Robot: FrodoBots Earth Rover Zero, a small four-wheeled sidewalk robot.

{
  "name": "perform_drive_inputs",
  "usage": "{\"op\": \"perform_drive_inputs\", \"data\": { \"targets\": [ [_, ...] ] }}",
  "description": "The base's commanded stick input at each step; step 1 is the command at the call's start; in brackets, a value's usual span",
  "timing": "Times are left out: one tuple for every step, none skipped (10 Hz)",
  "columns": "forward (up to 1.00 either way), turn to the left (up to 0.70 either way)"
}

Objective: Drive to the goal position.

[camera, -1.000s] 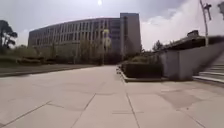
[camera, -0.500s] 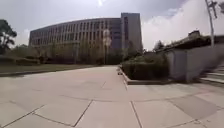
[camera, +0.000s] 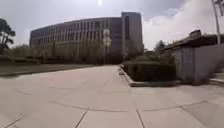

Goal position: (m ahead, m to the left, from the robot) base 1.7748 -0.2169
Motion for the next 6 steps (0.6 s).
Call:
{"op": "perform_drive_inputs", "data": {
  "targets": [
    [0.70, 0.00],
    [0.70, 0.00],
    [0.75, 0.00],
    [0.85, 0.00],
    [0.85, 0.00],
    [0.85, 0.00]
  ]
}}
